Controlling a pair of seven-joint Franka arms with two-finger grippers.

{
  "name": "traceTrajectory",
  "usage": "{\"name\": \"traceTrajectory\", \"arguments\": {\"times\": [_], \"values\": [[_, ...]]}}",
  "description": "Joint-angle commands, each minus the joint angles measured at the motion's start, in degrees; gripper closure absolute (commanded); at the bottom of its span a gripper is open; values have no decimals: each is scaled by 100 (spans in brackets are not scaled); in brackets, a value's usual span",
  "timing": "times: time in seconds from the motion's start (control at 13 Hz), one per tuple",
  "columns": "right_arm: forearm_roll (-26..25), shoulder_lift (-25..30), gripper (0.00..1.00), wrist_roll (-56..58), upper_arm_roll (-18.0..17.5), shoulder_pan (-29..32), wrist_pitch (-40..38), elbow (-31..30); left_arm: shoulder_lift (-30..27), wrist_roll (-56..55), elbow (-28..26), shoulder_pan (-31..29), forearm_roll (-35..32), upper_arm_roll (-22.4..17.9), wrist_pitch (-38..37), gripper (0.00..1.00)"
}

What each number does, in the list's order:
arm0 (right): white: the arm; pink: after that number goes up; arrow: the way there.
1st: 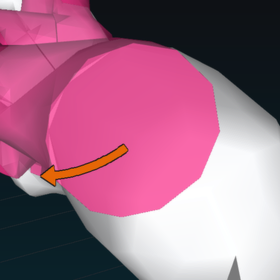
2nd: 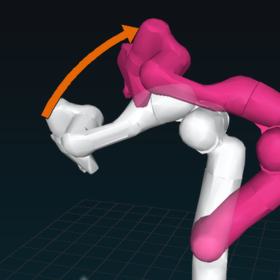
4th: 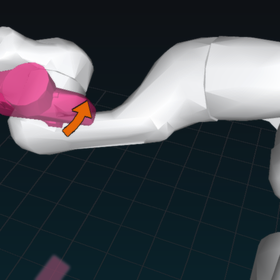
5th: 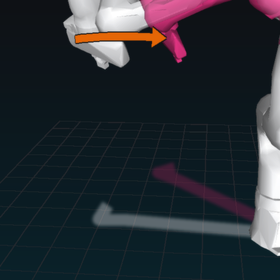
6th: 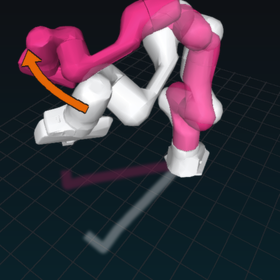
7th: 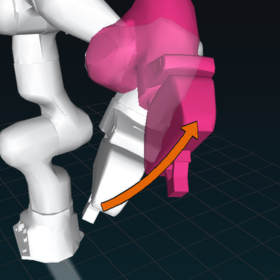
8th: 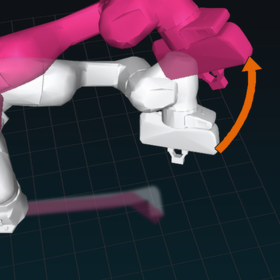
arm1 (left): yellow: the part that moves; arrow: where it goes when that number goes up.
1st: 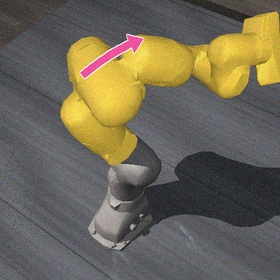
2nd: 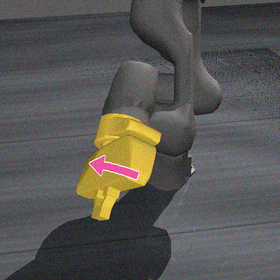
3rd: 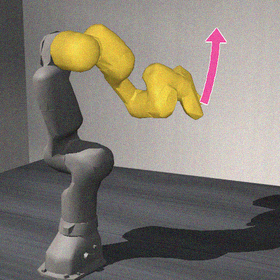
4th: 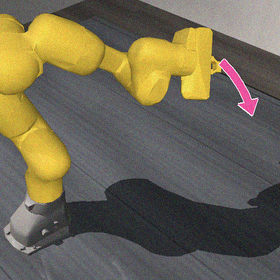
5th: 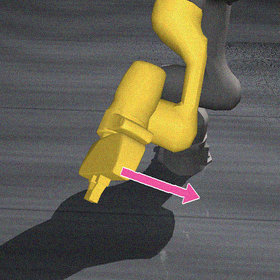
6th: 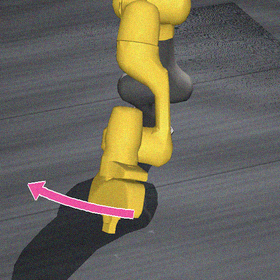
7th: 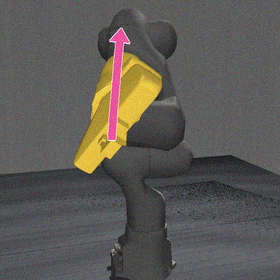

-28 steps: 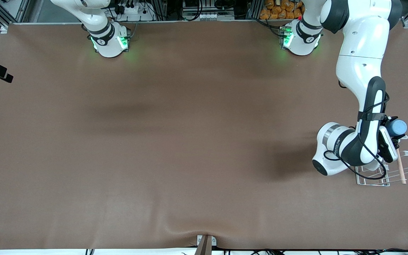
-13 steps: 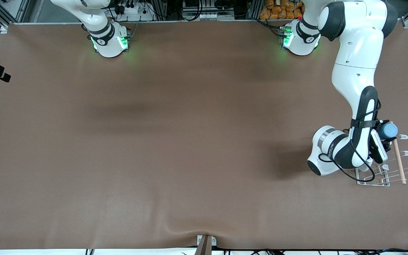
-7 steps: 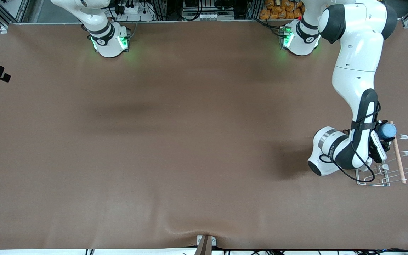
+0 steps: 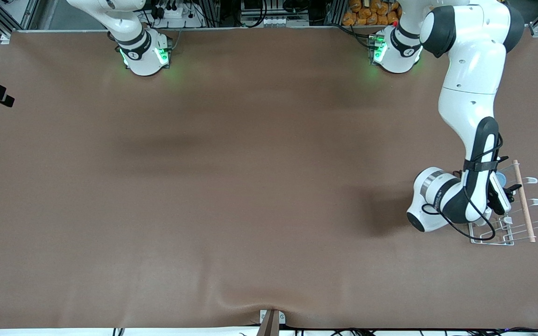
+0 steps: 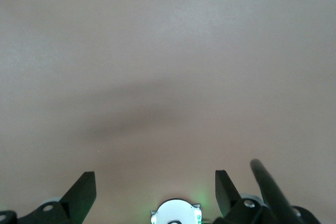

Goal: Transfer cup to left arm and place on rack
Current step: 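Lower the cup onto a rack peg with the left gripper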

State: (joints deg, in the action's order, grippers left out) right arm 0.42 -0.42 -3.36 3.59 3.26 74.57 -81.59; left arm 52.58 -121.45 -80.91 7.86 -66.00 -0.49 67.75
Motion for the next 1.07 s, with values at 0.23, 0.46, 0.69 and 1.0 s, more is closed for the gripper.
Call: {"name": "traceTrajectory", "arguments": {"times": [0.23,0.46,0.69,1.0], "values": [[-77,94,0,20,27,96,-197,99,-11,490,110,66,-45,-127,-16,0],[-51,94,0,20,-8,70,-337,196,-28,850,128,154,-317,-215,-113,0],[3,77,0,55,1,70,-417,196,-142,1140,128,250,-431,-337,-131,0],[-42,77,0,90,1,79,-417,196,-379,1782,172,409,-449,-601,-175,0]]}}
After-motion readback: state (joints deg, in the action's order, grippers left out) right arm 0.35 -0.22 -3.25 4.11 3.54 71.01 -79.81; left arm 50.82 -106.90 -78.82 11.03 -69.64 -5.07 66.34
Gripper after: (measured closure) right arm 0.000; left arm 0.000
